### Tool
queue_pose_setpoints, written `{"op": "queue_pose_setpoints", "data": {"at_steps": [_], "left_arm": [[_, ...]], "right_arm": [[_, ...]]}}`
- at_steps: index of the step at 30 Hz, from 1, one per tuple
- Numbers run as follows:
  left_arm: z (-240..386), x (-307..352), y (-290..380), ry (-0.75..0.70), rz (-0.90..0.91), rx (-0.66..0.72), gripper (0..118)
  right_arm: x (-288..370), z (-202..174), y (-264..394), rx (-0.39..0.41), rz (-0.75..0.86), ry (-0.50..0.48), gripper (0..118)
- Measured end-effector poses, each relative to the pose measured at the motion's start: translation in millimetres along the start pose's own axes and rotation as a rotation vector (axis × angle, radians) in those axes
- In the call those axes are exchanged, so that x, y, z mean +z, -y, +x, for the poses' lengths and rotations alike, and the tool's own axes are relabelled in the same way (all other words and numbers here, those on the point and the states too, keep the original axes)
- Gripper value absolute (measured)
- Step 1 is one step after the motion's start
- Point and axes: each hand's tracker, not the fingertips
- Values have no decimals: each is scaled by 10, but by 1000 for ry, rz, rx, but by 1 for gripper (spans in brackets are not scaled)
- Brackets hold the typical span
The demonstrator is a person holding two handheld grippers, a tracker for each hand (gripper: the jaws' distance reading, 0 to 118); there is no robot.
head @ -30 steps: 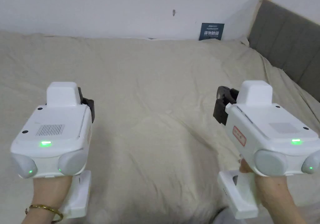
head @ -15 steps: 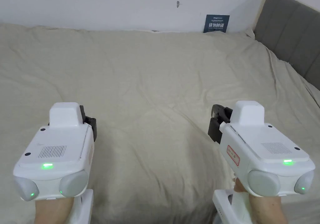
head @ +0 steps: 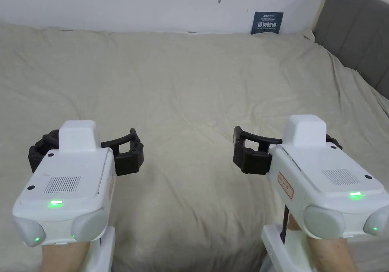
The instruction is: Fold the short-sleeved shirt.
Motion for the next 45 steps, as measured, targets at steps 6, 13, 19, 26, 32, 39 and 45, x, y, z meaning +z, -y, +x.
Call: {"op": "queue_pose_setpoints", "data": {"at_steps": [6, 13, 19, 26, 32, 39, 45], "left_arm": [[-2, 2, 7, 2, 0, -3, 118], [17, 11, 9, 4, 2, -5, 118], [21, 5, 22, 5, 2, -14, 118], [27, 8, 28, 6, 1, -14, 118], [34, 13, 23, 8, 2, -15, 118], [33, 14, 26, 6, 4, -21, 118], [41, 23, 21, 7, 7, -23, 118]], "right_arm": [[-30, 8, -7, -12, 0, 3, 118], [-17, 2, 15, -10, 0, 4, 118], [-26, 5, 29, -9, 0, 1, 118], [-5, -14, 43, -3, -1, -4, 118], [7, -26, 51, 0, 1, -6, 118], [11, -15, 60, -1, 3, -3, 118], [11, -16, 68, -1, 7, -3, 118]]}}
